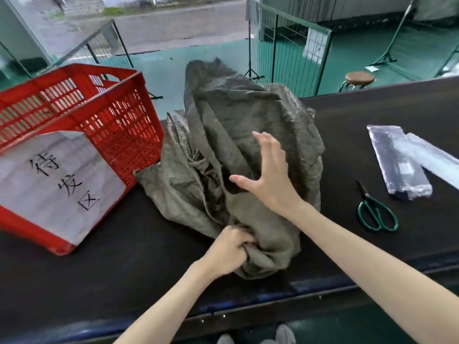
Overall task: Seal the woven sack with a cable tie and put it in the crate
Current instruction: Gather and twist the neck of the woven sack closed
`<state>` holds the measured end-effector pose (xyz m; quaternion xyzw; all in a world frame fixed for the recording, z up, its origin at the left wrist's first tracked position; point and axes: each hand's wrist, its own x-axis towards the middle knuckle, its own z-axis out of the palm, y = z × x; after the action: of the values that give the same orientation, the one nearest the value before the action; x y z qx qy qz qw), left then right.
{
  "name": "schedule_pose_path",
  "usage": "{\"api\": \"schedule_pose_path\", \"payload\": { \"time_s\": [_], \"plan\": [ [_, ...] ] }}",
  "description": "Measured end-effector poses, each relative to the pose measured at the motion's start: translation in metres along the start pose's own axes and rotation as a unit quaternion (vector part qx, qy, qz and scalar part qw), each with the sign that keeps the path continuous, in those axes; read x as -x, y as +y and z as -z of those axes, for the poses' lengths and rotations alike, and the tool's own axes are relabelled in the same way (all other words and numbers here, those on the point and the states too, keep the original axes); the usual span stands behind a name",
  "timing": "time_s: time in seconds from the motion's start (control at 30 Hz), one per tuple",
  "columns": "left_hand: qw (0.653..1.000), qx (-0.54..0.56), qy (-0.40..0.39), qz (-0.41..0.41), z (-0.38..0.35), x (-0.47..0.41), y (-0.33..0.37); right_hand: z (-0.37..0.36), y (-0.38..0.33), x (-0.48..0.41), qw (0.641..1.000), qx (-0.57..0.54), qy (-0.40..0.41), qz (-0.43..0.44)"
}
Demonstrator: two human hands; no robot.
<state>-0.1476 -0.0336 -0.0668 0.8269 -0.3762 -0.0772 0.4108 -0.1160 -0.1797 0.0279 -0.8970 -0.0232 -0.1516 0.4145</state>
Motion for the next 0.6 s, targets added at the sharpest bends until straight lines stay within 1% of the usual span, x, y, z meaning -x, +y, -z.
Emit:
{"api": "schedule_pose_path", "payload": {
  "time_s": [0.1,0.2,0.3,0.37,0.4,0.47,0.5,0.53,0.57,0.6],
  "plan": [
    [0.995,-0.002,-0.094,0.011,-0.003,0.008,0.013,-0.011,0.003,-0.006,0.994,0.015,-0.093,-0.051],
    [0.990,0.021,-0.138,0.015,0.000,0.015,0.020,-0.020,0.012,-0.004,0.985,0.059,-0.142,-0.072],
    [0.985,0.040,-0.165,0.012,0.009,0.022,0.024,-0.021,0.027,0.001,0.981,0.097,-0.143,-0.090],
    [0.980,0.045,-0.189,0.029,0.017,0.026,0.025,-0.019,0.037,0.005,0.984,0.102,-0.128,-0.068],
    [0.977,0.061,-0.201,0.045,0.022,0.027,0.024,-0.016,0.040,0.008,0.988,0.088,-0.117,-0.052],
    [0.966,0.137,-0.203,0.088,0.035,0.027,0.024,-0.009,0.047,0.012,0.993,0.055,-0.100,-0.040],
    [0.959,0.191,-0.175,0.115,0.041,0.027,0.025,-0.005,0.051,0.015,0.993,0.055,-0.100,-0.043],
    [0.955,0.240,-0.114,0.134,0.047,0.025,0.026,-0.002,0.056,0.017,0.991,0.064,-0.106,-0.052],
    [0.953,0.264,-0.018,0.149,0.050,0.021,0.025,0.001,0.060,0.020,0.987,0.079,-0.119,-0.068],
    [0.948,0.254,0.094,0.166,0.053,0.016,0.023,0.006,0.064,0.022,0.981,0.098,-0.139,-0.089]
  ]
}}
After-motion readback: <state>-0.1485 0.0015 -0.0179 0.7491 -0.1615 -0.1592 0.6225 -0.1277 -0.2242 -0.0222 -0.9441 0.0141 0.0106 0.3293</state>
